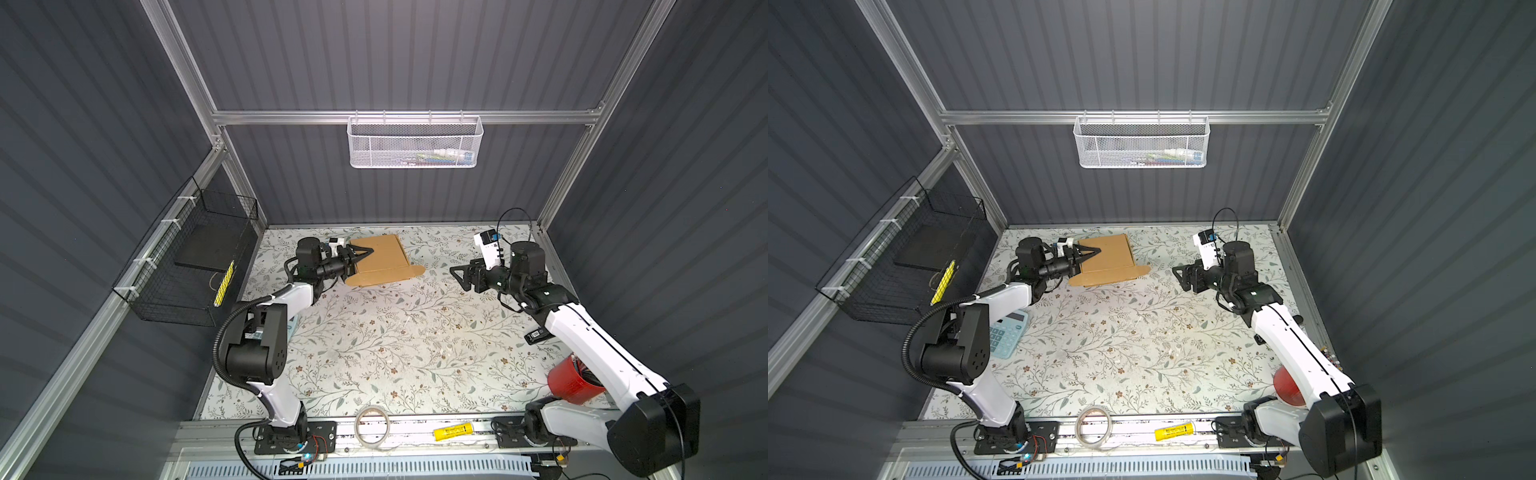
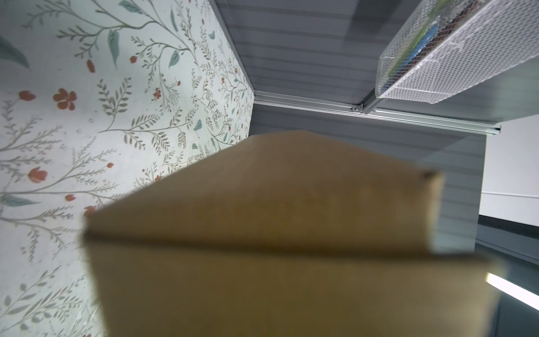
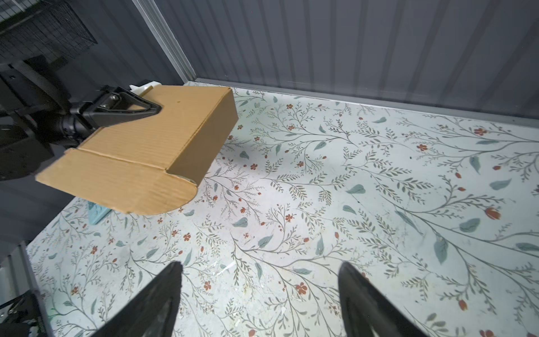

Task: Assemble paper box
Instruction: Turn over the paper box at the center of the table.

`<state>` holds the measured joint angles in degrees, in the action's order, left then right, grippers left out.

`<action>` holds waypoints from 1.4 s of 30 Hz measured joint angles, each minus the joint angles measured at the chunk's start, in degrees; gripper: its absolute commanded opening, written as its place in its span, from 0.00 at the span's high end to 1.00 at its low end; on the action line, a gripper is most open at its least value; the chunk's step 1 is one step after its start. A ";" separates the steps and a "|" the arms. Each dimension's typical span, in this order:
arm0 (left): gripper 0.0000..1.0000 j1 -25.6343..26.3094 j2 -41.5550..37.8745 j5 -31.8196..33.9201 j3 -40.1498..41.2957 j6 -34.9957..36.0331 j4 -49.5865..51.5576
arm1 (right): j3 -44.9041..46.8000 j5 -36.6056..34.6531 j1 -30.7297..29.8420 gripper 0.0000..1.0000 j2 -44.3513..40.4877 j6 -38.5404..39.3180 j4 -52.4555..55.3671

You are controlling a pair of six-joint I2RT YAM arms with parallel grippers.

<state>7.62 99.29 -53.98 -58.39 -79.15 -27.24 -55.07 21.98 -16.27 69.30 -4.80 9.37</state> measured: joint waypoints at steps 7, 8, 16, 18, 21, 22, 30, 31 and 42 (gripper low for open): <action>0.61 -0.57 -0.46 0.46 -2.40 1.33 12.00 | 2.25 -1.49 -0.02 0.16 0.98 3.52 -2.23; 0.61 -0.57 -0.48 0.46 -2.95 1.42 13.40 | 2.38 -1.62 -0.07 0.16 1.16 3.98 -2.71; 0.63 -0.57 -1.68 0.37 -5.33 1.38 22.45 | 4.44 -1.81 -1.64 0.16 2.73 7.78 -7.98; 0.63 -0.59 -1.75 0.33 -5.55 0.96 23.78 | 5.33 -1.84 -2.32 0.16 3.19 8.87 -9.03; 0.63 -0.59 -1.77 0.35 -5.88 0.72 26.64 | 6.64 -1.86 -3.37 0.16 3.87 10.36 -10.45; 0.64 -0.59 -1.77 0.37 -6.27 0.76 28.17 | 7.13 -1.86 -3.72 0.16 4.00 10.80 -11.04; 0.64 -0.59 -1.79 0.15 -11.72 3.56 40.68 | 10.86 -1.92 -6.08 0.16 4.09 12.52 -16.15; 0.64 -0.59 -1.79 0.13 -12.00 3.82 42.16 | 11.50 -1.95 -6.58 0.16 4.09 12.83 -16.72; 0.67 -0.59 2.64 -0.37 -24.39 13.73 70.69 | 14.32 -7.98 -13.94 0.16 2.58 16.04 -18.05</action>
<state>7.03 101.93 -54.35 -82.78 -65.43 43.44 -40.75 14.00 -30.22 71.88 11.25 -8.69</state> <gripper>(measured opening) 0.523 0.838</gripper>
